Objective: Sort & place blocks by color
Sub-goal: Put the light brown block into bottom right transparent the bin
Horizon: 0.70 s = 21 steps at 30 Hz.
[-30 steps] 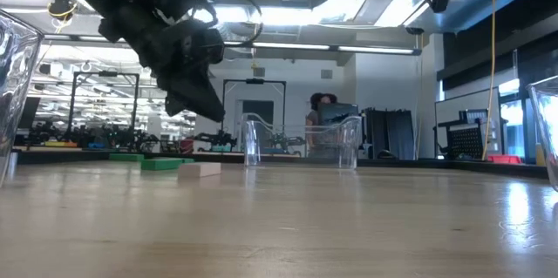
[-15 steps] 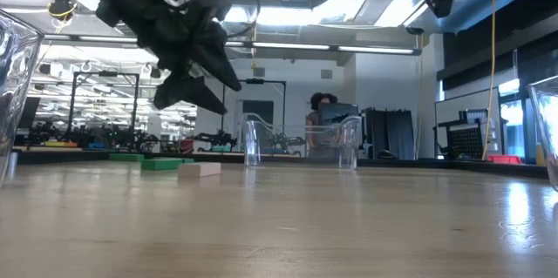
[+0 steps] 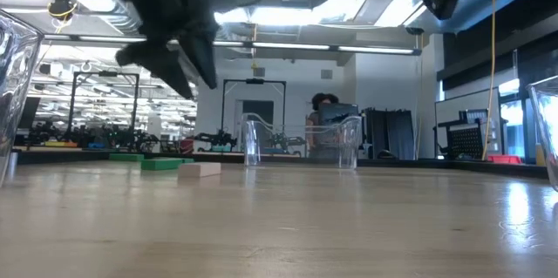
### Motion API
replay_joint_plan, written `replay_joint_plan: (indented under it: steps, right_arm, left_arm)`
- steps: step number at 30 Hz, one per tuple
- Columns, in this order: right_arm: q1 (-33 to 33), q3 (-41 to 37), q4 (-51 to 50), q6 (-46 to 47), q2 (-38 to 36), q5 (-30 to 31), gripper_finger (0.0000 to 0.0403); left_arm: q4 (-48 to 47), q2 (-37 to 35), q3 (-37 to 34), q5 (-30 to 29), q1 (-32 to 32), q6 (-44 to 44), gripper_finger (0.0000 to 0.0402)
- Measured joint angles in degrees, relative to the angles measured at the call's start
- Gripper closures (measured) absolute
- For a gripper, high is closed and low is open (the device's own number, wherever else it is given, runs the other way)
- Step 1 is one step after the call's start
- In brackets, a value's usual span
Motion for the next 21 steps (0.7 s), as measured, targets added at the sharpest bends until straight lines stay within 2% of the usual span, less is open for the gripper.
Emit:
replay_joint_plan:
  steps: [9,21]
  right_arm:
    - [0.0,-0.02,-1.56,0.01,0.0,0.02,0.0095]
    - [0.0,-0.07,-1.5,0.03,0.0,0.47,0.0095]
  left_arm:
    - [0.24,10.2,1.36,-1.29,1.56,-2.0,0.0189]
    - [2.27,15.21,1.36,0.65,1.57,-4.06,0.0126]
